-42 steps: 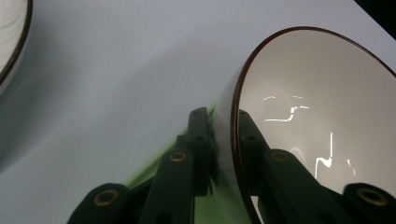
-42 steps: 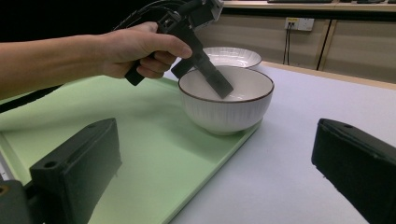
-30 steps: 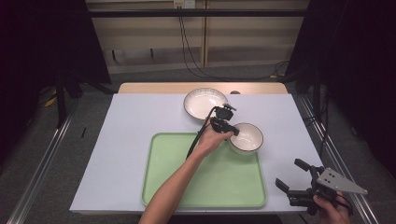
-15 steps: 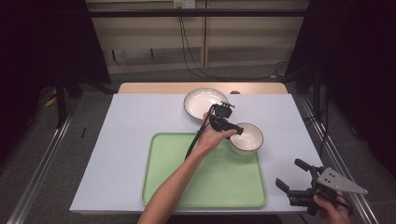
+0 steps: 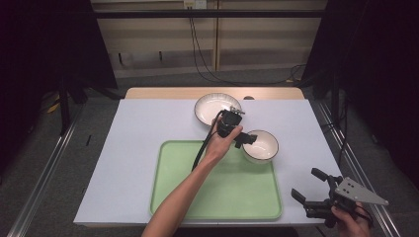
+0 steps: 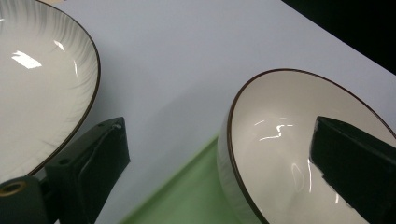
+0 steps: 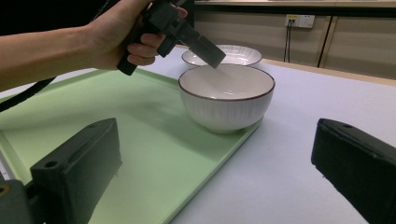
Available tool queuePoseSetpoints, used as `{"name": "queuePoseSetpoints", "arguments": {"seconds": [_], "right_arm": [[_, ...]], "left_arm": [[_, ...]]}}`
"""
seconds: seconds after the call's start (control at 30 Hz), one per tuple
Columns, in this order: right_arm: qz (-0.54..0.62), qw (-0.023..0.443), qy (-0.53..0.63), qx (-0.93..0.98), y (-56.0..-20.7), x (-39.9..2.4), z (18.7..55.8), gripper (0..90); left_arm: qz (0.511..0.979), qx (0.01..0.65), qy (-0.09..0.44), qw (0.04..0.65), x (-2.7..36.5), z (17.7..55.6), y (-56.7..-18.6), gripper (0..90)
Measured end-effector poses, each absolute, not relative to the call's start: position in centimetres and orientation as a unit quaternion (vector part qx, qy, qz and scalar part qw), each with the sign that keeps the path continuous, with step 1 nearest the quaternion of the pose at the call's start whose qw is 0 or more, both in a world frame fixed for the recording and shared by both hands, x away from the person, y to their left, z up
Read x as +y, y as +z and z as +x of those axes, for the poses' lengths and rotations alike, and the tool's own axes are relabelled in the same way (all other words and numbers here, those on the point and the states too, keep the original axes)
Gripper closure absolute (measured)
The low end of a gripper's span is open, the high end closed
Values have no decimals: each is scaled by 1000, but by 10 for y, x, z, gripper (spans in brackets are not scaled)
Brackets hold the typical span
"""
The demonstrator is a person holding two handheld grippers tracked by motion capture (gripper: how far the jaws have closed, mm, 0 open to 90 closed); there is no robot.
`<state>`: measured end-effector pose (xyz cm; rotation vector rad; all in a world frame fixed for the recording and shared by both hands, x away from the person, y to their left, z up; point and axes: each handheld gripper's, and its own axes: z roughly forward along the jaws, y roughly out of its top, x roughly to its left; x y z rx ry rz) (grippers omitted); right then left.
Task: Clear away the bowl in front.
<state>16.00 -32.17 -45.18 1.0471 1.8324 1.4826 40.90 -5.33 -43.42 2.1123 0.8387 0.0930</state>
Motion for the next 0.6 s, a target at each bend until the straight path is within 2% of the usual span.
{"name": "queuePoseSetpoints", "arguments": {"seconds": [0.1,0.23,0.6], "right_arm": [[390,275,552,684,-451,-322,160,10],[389,277,552,684,-452,-321,160,10],[387,275,550,687,-452,-319,160,10]], "left_arm": [[839,338,46,425,-49,405,-432,49],[814,350,46,460,-35,394,-424,50],[814,340,66,466,-13,380,-412,52]]}}
